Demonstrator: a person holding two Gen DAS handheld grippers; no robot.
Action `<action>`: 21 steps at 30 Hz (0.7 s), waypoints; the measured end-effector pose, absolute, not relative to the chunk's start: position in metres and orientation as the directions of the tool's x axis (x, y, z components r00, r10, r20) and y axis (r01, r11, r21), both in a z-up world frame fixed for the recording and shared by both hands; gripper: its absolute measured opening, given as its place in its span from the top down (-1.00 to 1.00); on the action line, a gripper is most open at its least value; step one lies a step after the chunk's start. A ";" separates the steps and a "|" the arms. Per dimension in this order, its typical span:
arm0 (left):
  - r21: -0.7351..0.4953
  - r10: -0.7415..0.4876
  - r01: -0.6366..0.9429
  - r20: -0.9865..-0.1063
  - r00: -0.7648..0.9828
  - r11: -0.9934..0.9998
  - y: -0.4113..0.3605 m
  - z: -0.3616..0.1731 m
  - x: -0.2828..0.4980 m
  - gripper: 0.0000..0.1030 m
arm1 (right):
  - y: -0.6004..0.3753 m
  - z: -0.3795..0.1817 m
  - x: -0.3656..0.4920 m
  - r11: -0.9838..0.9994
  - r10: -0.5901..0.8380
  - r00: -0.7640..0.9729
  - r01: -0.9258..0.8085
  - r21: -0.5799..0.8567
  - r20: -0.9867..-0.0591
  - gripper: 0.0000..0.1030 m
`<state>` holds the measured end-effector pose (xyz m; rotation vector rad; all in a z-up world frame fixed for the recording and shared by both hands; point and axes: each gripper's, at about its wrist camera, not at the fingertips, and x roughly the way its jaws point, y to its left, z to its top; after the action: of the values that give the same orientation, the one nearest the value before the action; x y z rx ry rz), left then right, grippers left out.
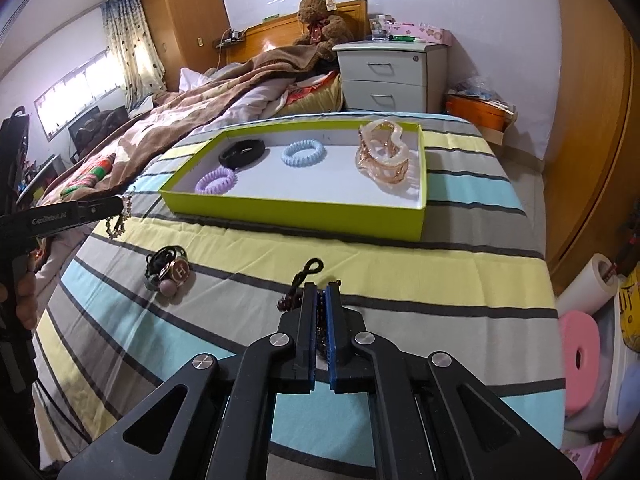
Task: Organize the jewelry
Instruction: 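Carry the pink clip and beaded bracelet over the green lid with both grippers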
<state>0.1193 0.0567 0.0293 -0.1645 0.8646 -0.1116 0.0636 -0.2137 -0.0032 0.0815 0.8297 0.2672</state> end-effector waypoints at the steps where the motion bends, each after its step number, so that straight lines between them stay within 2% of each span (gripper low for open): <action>1: -0.190 -0.166 0.034 -0.744 0.647 0.981 0.056 0.031 0.120 0.86 | -0.215 -0.003 0.064 0.960 0.278 0.643 -0.211 0.184 -0.713 0.93; 2: -0.191 -0.170 0.039 -0.742 0.649 0.981 0.055 0.033 0.119 0.86 | -0.216 -0.003 0.064 0.957 0.289 0.641 -0.220 0.190 -0.711 0.91; 3: -0.191 -0.172 0.043 -0.739 0.651 0.981 0.055 0.034 0.118 0.86 | -0.216 -0.002 0.066 0.948 0.313 0.625 -0.247 0.200 -0.715 0.81; 5: -0.194 -0.178 0.050 -0.735 0.654 0.980 0.053 0.037 0.119 0.86 | -0.211 -0.004 0.069 0.940 0.330 0.598 -0.281 0.195 -0.730 0.51; 7: -0.194 -0.182 0.054 -0.735 0.653 0.979 0.051 0.038 0.120 0.86 | -0.203 -0.009 0.072 0.949 0.284 0.585 -0.282 0.138 -0.759 0.16; 10: -0.199 -0.194 0.067 -0.734 0.651 0.978 0.049 0.038 0.121 0.86 | -0.199 -0.012 0.074 0.967 0.195 0.621 -0.251 0.042 -0.759 0.15; 18: -0.202 -0.210 0.087 -0.731 0.649 0.975 0.045 0.042 0.122 0.86 | -0.206 -0.023 0.081 0.955 0.250 0.546 -0.274 0.111 -0.800 0.16; 21: -0.208 -0.216 0.091 -0.730 0.648 0.974 0.044 0.043 0.123 0.86 | -0.203 -0.021 0.079 0.951 0.260 0.540 -0.287 0.116 -0.800 0.62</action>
<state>0.1229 0.0441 0.0429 -0.1579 0.8490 -0.1755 0.0793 -0.2035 -0.0207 -0.0306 0.9462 0.3255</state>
